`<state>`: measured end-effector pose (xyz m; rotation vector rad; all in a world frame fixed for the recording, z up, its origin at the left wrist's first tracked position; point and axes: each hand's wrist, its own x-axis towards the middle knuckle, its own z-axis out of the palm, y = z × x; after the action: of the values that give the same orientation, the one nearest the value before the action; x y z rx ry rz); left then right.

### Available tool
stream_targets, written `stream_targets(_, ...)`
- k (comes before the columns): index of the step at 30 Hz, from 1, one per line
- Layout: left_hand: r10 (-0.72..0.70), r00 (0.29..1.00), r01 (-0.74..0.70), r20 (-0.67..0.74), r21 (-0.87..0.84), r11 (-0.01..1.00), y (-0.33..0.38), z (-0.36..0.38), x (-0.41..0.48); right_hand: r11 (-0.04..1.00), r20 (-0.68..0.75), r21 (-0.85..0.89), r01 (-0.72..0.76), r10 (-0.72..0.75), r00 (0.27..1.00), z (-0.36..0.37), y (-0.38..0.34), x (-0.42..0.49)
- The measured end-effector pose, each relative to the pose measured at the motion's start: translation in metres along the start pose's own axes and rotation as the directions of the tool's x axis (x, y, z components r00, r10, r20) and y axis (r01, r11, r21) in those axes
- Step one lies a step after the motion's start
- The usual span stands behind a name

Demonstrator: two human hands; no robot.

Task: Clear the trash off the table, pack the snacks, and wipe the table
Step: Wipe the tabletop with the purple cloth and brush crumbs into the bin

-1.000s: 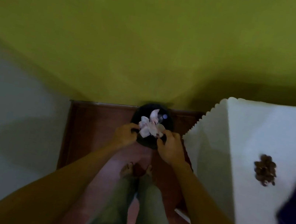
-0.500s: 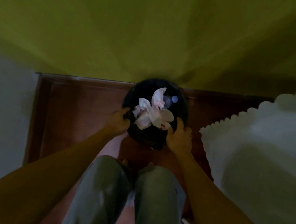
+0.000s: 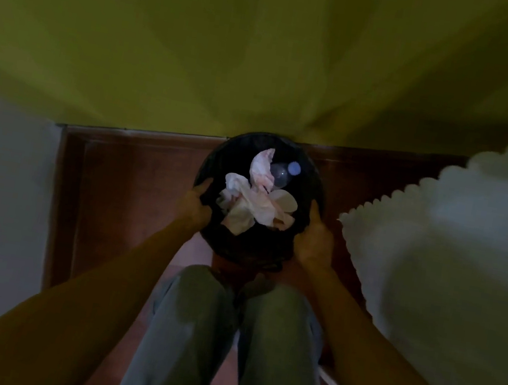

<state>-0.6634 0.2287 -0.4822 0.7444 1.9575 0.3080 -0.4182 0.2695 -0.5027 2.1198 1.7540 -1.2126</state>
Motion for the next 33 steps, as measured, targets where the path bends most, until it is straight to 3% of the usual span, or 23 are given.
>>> stream_targets(7, 0.023, 1.000, -0.022, -0.018, 0.047, 0.999, 0.053, -0.080, -0.153, 0.995, -0.034, 0.098, 0.029, -0.026, 0.999, -0.095, -0.044, -0.155)
stream_targets(15, 0.016, 0.999, -0.020, 0.040, 0.110, 0.994, 0.097, -0.146, -0.291, 0.993, -0.056, 0.042, 0.108, -0.106, 0.993, -0.184, -0.078, -0.277)
stream_targets(19, 0.074, 0.996, -0.081, 0.058, 0.134, 0.988, 0.114, -0.155, -0.318, 0.951, -0.067, 0.287, 0.112, -0.096, 0.993, -0.211, -0.086, -0.314)
stream_targets(21, 0.093, 0.994, -0.099, 0.054, 0.132, 0.986, 0.120, -0.155, -0.325, 0.962, -0.068, 0.267, 0.061, -0.044, 0.997, -0.224, -0.086, -0.326)
stream_targets(26, 0.133, 0.991, -0.135, 0.019, 0.165, 0.977, 0.134, -0.152, -0.338, 0.960, -0.145, 0.157, 0.233, -0.211, 0.967, -0.261, -0.074, -0.341)
stream_targets(28, 0.154, 0.988, -0.152, 0.006, 0.195, 0.969, 0.139, -0.149, -0.337, 0.971, -0.179, 0.120, 0.206, -0.183, 0.967, -0.278, -0.064, -0.343)
stream_targets(33, 0.172, 0.985, -0.172, 0.021, 0.241, 0.955, 0.149, -0.132, -0.337, 0.952, -0.325, 0.230, 0.200, -0.118, 0.938, -0.304, -0.033, -0.355)
